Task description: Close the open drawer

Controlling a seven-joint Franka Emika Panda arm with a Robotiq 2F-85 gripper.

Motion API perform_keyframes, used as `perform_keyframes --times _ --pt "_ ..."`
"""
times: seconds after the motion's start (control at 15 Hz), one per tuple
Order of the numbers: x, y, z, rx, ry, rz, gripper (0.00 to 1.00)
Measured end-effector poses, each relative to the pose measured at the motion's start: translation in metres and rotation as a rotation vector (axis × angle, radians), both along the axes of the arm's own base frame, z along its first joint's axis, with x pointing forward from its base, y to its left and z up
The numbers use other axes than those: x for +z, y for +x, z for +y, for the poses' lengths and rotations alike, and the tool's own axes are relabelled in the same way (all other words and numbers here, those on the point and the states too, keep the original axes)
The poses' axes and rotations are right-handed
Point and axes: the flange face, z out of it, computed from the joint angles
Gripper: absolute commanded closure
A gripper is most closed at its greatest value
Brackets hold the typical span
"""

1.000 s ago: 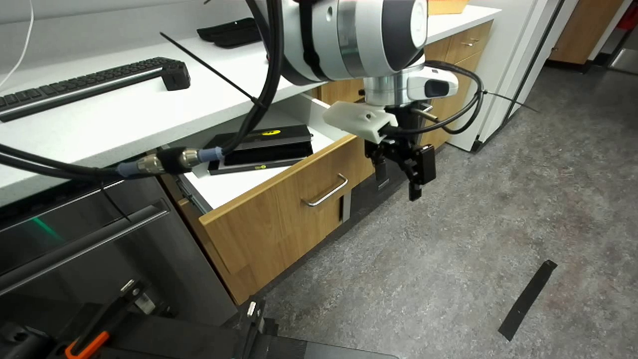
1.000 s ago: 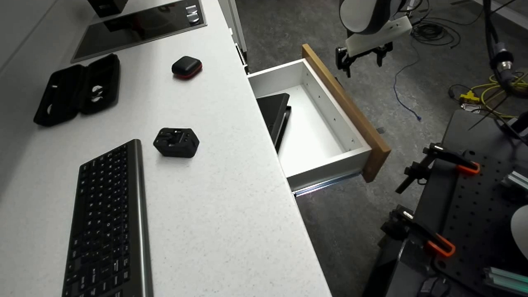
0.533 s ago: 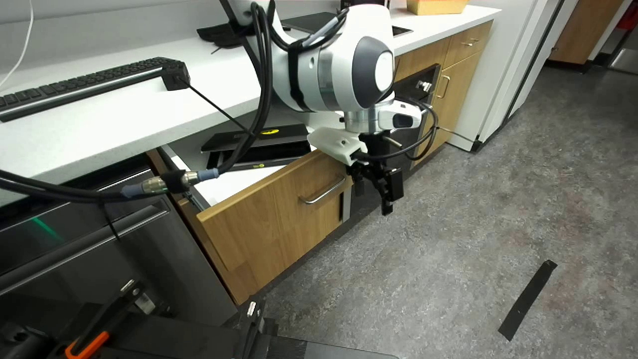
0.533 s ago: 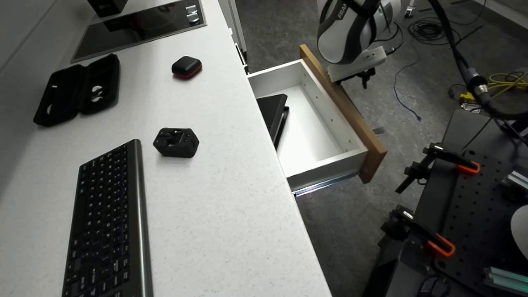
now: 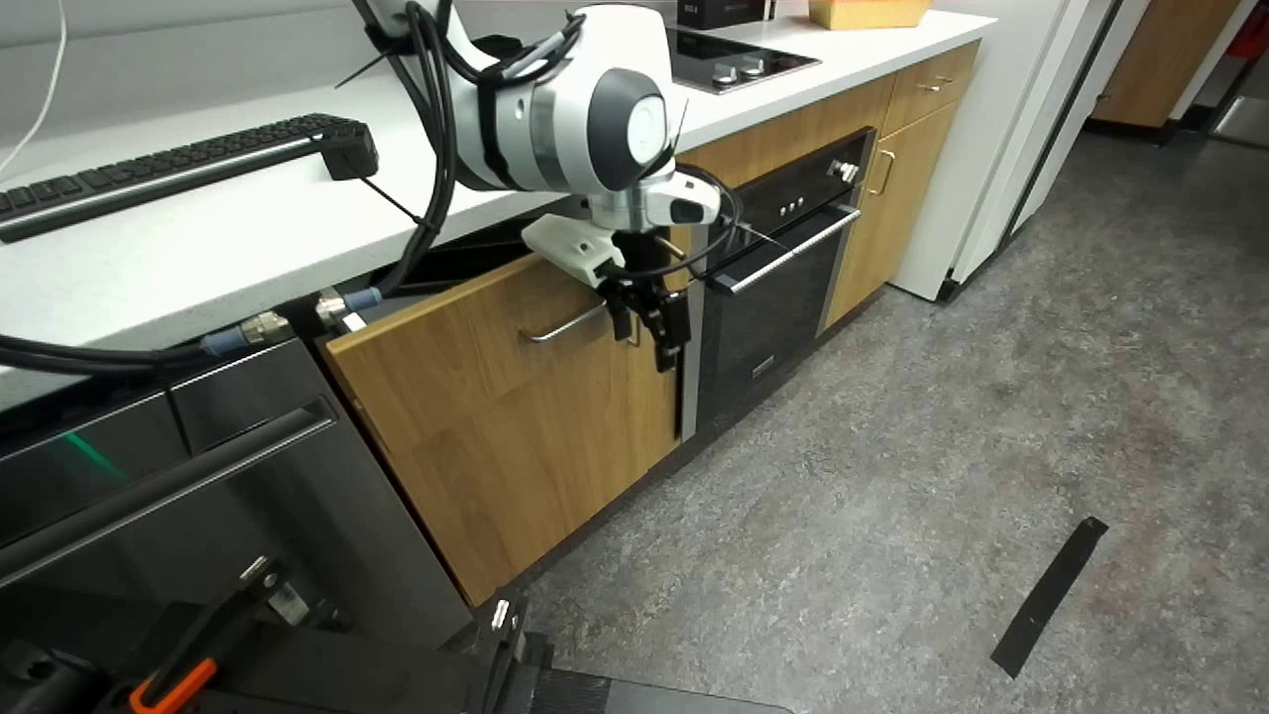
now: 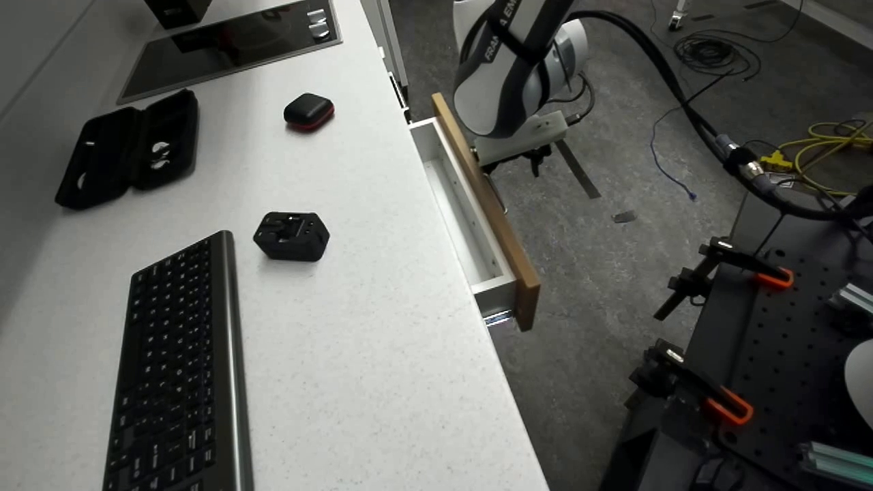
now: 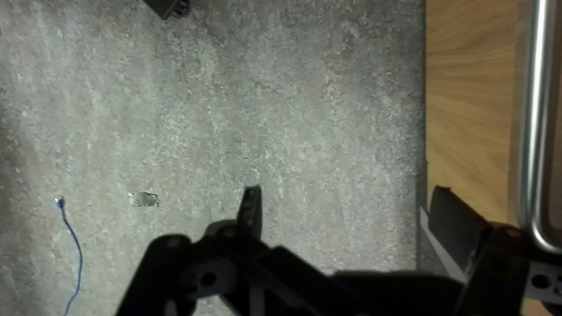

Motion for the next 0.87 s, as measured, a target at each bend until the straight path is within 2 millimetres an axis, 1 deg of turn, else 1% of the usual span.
perform_keyframes --times 0.2,0.33,0.53,0.87 --pt "0.005 0.036 0.047 0.072 0.007 -0.048 0.00" --pt "0.007 0.056 0.074 0.113 0.005 -0.075 0.00" --pt "0.008 0.062 0.074 0.168 0.003 -0.057 0.00" --pt "0.008 0.064 0.074 0.183 0.001 -0.047 0.00"
